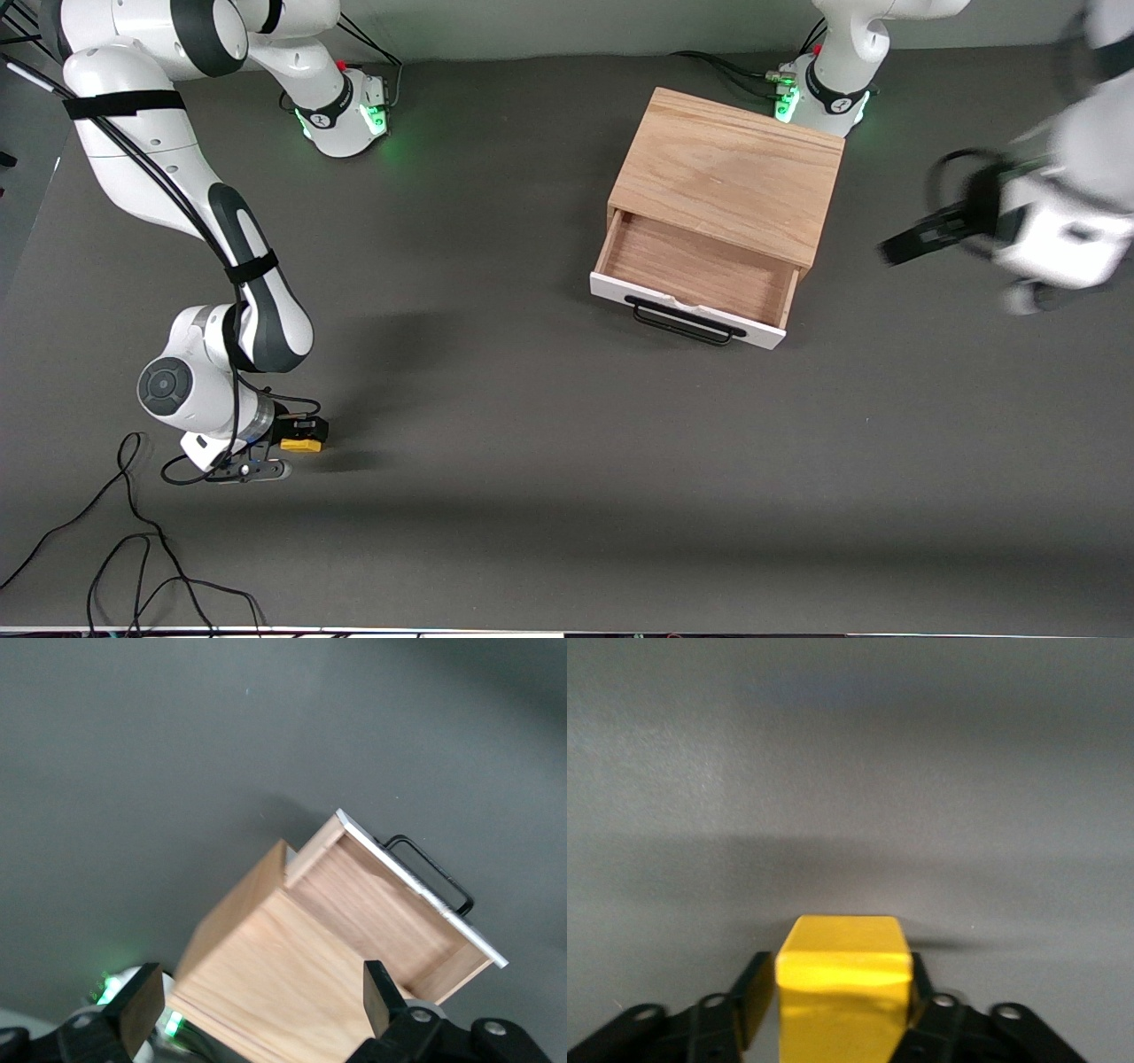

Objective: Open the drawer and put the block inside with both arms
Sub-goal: 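Carry the yellow cube with the right gripper over the open drawer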

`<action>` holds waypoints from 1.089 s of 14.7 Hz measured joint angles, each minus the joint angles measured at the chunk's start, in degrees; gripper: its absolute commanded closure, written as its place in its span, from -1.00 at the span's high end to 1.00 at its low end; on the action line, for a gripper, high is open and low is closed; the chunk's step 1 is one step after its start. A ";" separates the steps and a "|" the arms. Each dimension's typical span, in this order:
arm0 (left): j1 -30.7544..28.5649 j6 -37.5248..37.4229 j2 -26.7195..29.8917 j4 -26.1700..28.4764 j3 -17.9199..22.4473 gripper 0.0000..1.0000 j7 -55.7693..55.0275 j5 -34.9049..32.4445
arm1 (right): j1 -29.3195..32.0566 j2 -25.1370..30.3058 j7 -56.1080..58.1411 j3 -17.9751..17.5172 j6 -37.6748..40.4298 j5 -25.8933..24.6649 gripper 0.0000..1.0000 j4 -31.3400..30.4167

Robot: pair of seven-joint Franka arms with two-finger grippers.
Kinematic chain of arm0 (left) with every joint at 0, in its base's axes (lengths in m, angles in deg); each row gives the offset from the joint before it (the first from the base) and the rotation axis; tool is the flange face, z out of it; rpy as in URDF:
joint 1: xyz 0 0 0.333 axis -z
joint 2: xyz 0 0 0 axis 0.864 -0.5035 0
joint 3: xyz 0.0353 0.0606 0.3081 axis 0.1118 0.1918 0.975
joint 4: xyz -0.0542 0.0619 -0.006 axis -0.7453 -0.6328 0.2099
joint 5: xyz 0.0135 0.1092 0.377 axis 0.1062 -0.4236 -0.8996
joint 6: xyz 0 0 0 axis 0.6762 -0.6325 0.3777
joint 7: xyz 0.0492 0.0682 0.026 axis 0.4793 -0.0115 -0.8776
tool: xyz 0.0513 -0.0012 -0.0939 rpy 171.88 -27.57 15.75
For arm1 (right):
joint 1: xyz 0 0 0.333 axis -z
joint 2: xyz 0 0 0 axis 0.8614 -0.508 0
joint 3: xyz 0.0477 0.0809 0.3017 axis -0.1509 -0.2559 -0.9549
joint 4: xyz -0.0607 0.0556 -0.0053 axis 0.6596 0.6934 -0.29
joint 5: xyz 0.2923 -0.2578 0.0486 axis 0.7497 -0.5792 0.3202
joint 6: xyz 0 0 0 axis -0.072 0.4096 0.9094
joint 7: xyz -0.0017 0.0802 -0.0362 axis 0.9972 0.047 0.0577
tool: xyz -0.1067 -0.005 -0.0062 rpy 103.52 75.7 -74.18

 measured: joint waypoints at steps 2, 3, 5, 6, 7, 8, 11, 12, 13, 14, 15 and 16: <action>-3.98 0.52 0.40 0.18 0.11 0.99 8.12 -0.15 | -0.30 0.14 -0.46 -0.12 4.53 0.01 -1.00 3.42; -4.79 1.97 0.42 0.87 0.12 0.99 10.19 -0.79 | -0.96 0.29 -2.04 -0.34 9.70 0.04 -1.00 6.94; -4.75 7.39 1.02 4.19 -0.29 0.99 11.42 -2.04 | -3.99 0.90 -8.36 -0.78 22.52 0.11 -1.00 16.20; -4.63 11.16 1.95 7.17 -0.67 0.99 11.69 -2.28 | -6.38 1.38 -12.54 -0.99 29.04 0.16 -1.00 20.95; -4.53 15.32 3.29 10.89 -0.93 0.99 12.60 -2.43 | -9.32 1.90 -16.90 -1.37 34.92 0.25 -1.00 25.39; -4.48 19.22 4.94 14.94 -1.08 0.99 14.09 -2.58 | -12.56 2.43 -21.19 -1.84 39.85 0.46 -1.00 29.34; -4.40 24.97 9.77 23.86 -1.24 0.99 16.56 -2.79 | -20.67 3.92 -34.95 -6.15 47.69 1.53 -1.00 37.67; -4.37 24.87 11.30 25.08 -1.25 0.99 17.10 -2.81 | -22.96 4.39 -39.72 -8.04 47.97 1.56 -1.00 38.67; -4.34 24.26 12.87 25.69 -1.28 0.99 17.61 -2.82 | -25.16 4.59 -43.97 -9.43 47.48 1.57 -1.00 39.18; -4.31 23.17 14.56 26.03 -1.31 0.98 17.90 -2.83 | -27.46 4.60 -47.23 -10.22 46.08 1.58 -1.00 39.21; -4.29 22.02 16.13 26.26 -1.36 0.98 18.09 -2.85 | -29.75 4.35 -49.65 -10.48 44.40 1.58 -1.00 39.13; -4.28 21.38 17.28 26.55 -1.38 0.98 18.24 -2.88 | -32.07 3.78 -52.09 -10.53 42.08 1.58 -1.00 39.03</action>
